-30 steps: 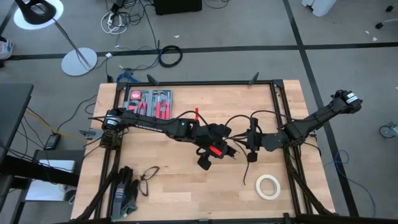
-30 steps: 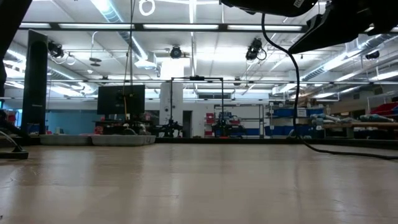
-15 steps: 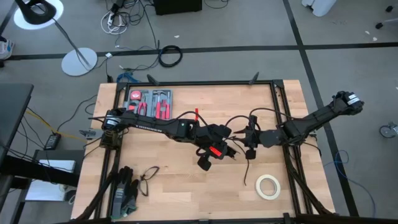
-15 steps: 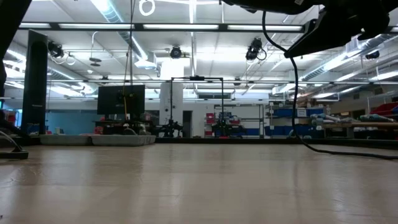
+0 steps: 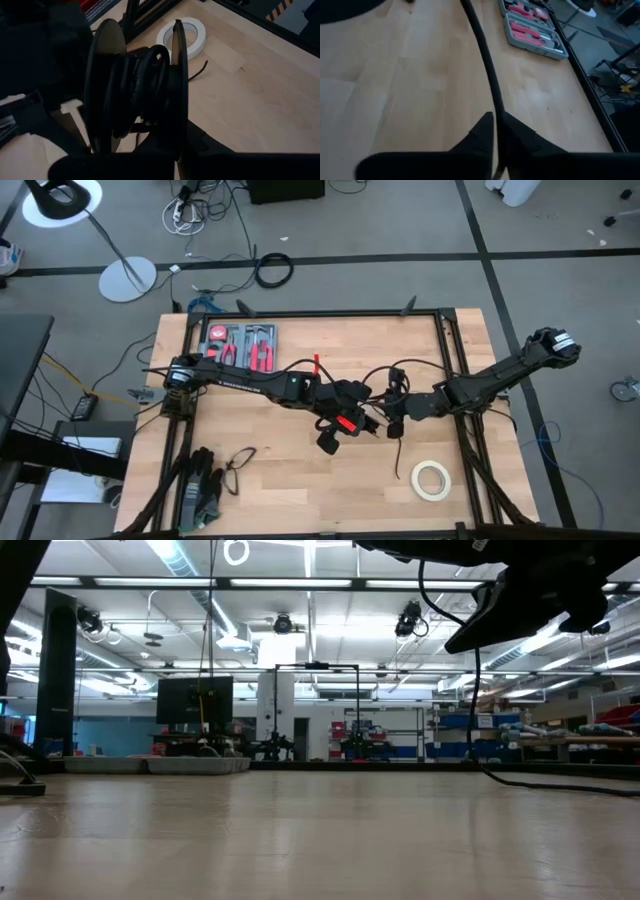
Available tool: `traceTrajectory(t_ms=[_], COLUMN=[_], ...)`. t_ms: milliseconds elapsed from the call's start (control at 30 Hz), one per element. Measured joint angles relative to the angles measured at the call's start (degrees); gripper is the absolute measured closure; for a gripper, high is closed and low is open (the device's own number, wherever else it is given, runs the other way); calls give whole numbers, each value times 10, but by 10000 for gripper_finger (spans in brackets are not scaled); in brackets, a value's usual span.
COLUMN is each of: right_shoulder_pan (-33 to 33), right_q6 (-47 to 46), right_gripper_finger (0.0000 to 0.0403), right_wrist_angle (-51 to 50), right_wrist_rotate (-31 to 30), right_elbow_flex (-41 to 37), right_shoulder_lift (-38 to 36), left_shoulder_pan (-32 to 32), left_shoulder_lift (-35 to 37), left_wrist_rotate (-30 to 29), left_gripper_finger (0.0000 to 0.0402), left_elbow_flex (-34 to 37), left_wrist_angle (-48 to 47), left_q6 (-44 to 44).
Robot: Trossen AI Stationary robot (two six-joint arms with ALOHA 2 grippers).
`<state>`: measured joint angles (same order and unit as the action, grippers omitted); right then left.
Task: Coil cords
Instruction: Coil the black wire onto the spool
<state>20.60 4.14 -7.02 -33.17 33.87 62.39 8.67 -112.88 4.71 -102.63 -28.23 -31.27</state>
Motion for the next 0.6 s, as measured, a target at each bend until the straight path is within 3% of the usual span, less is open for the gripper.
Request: traceTrajectory(t_ms=[100, 333, 600], right_shoulder_pan=[1, 2, 18], right_q6=[-6, -45, -73], right_gripper_finger=[397, 400, 401], right_wrist_angle=[-11, -46, -46], right_wrist_rotate=[12, 36, 73], right_elbow_flex=[0, 0, 0], right_shoulder_lift=[-14, -55, -53], left_shoulder_pan=[0, 0, 0], left_shoulder_lift=[0, 0, 0], left_wrist_rotate=[0, 0, 0], left_gripper_finger=[402, 402, 402], left_elbow_flex=[0, 0, 0], left_wrist_angle=[1, 0, 8], left_q6=[0, 0, 0])
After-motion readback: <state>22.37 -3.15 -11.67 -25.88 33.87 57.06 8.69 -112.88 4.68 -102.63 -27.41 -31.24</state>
